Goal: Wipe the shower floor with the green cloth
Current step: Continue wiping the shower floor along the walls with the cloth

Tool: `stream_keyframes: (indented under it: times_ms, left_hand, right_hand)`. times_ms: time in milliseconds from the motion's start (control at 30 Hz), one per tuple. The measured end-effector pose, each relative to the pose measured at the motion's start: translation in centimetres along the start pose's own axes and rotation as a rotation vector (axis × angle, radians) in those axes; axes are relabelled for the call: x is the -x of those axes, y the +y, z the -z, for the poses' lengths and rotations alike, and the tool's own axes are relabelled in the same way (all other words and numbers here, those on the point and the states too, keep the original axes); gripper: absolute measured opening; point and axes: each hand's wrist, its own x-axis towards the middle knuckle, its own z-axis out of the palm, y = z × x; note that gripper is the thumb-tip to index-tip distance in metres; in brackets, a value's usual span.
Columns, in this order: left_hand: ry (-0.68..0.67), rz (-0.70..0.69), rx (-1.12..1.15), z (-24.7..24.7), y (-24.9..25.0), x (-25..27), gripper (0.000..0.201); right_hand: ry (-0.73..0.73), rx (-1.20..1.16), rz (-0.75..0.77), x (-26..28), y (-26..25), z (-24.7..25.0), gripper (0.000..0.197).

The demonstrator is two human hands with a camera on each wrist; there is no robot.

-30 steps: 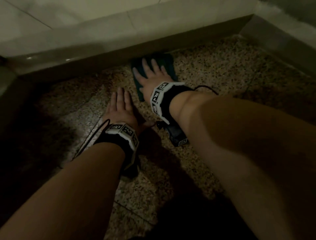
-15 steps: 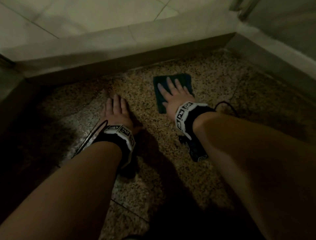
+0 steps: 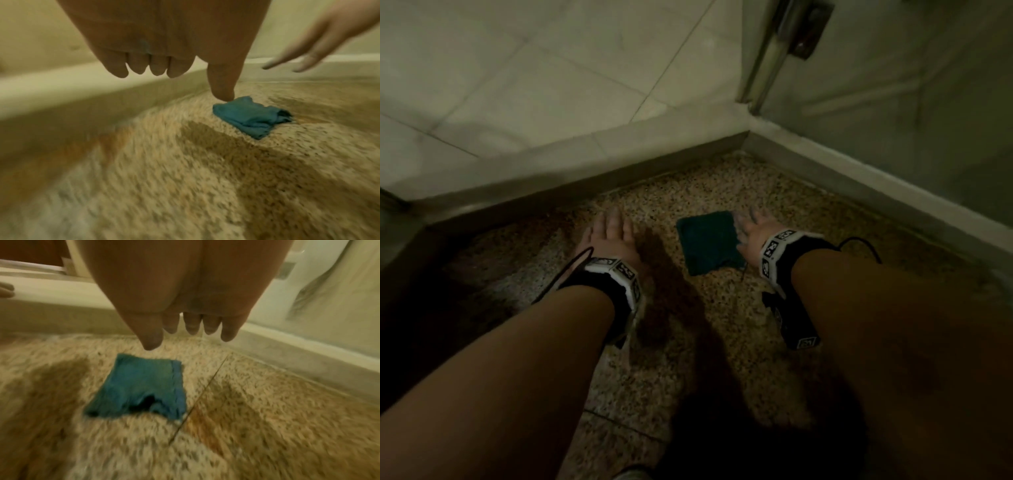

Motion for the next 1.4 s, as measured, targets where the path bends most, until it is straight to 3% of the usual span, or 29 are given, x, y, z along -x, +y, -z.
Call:
stream_keyframes:
  times_ms: [67, 133, 267, 367, 600, 733, 900, 1000, 1100, 1400]
  left_hand:
    - [0.003, -0.002, -0.038, 0.9, 0.3, 0.4, 0.079]
    - [-0.014, 0.022, -0.038, 1.2, 0.7, 0.7, 0.084]
    - [-0.014, 0.108, -0.017, 0.8, 1.0, 1.4, 0.088]
    - [0.001, 0.193, -0.079, 1.4, -0.3, 2.5, 0.085]
    - [-0.005, 0.385, -0.070, 3.4, -3.6, 5.4, 0.081]
    - [-0.028, 0.326, -0.020, 2.6, -3.6, 3.9, 0.080]
    - [-0.106, 0.321, 0.005, -1.4, -5.5, 0.3, 0.089]
    - [-0.181, 0.315, -0.052, -4.2, -7.5, -1.4, 0.090]
    - [-0.224, 0.313, -0.044, -5.9, -9.7, -3.1, 0.104]
    - [-0.223, 0.179, 0.099, -8.1, -13.3, -5.6, 0.108]
  right_hand:
    - [-0.019, -0.030, 0.018, 0.0, -0.1, 0.6, 0.077]
    - [-0.026, -0.028, 0.088, -0.2, -0.7, 0.8, 0.080]
    - [-0.062, -0.014, 0.202, -1.3, -1.7, 0.0, 0.068]
    - [-0.087, 0.077, 0.254, -2.0, -2.0, -0.4, 0.064]
    - [-0.094, -0.041, 0.373, -0.3, -2.0, -0.1, 0.067]
    - [-0.114, -0.023, 0.343, -0.9, -1.9, -1.3, 0.068]
    - [0.009, -0.148, 0.256, -3.4, -3.3, -2.6, 0.063]
    - [-0.034, -0.164, 0.185, -4.9, -5.1, -4.3, 0.066]
    - [0.019, -0.131, 0.129, -5.4, -6.4, -6.1, 0.070]
    - [0.063, -0.105, 0.000, -5.3, -9.0, -6.4, 0.069]
